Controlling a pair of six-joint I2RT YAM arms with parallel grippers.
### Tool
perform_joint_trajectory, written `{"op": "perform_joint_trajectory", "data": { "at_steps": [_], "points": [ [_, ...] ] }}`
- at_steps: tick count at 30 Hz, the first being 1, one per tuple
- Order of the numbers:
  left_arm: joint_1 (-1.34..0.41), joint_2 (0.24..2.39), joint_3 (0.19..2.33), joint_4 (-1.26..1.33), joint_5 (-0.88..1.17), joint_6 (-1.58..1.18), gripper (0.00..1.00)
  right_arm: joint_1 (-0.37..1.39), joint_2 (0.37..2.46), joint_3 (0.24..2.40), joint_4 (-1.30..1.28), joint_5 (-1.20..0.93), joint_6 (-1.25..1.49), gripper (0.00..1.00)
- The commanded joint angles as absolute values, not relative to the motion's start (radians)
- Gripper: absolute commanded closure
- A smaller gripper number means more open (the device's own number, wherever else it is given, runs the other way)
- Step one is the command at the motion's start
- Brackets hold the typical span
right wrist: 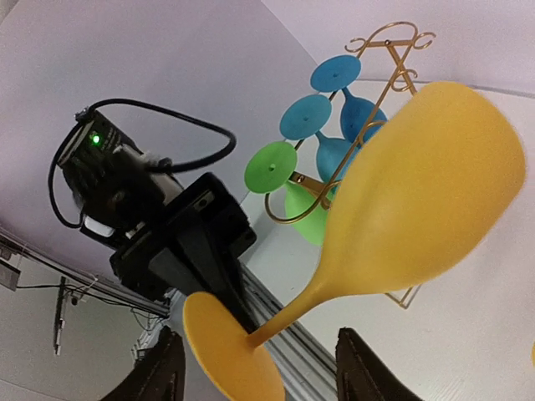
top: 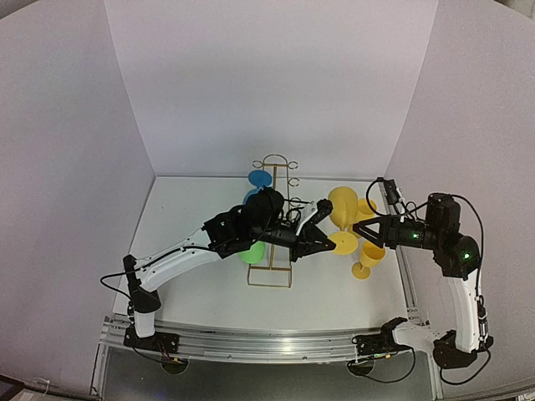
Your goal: Take the wine glass off the wine glass rack
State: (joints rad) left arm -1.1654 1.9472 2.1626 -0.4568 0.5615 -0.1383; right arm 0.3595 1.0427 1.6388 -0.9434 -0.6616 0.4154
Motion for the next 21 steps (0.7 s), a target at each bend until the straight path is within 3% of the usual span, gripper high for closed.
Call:
{"op": "perform_joint_trajectory", "data": {
  "at_steps": [1,4,9,15,21],
  "points": [
    [-1.195,1.781,2.058,-0.497,0.530,0.409,1.00,0.361,1.055,1.742,-0.956,-0.566,0.443,0.29],
    [-1.209,1.692,1.916,-0.508,0.504,0.731,1.00,0.361,1.084,1.825,-1.004,-0.484,0.479,0.18],
    [-1.231,1.560,1.657,-0.444,0.437,1.208,1.00,0.361,1.148,1.943,-1.123,-0.388,0.541,0.17],
    [-1.231,1.491,1.462,-0.302,0.334,1.532,1.00,0.361,1.231,1.978,-1.244,-0.565,0.497,0.18],
    [-1.231,1.462,1.340,-0.161,0.282,1.617,1.00,0.361,1.230,1.951,-1.284,-0.713,0.455,0.23]
  ]
}}
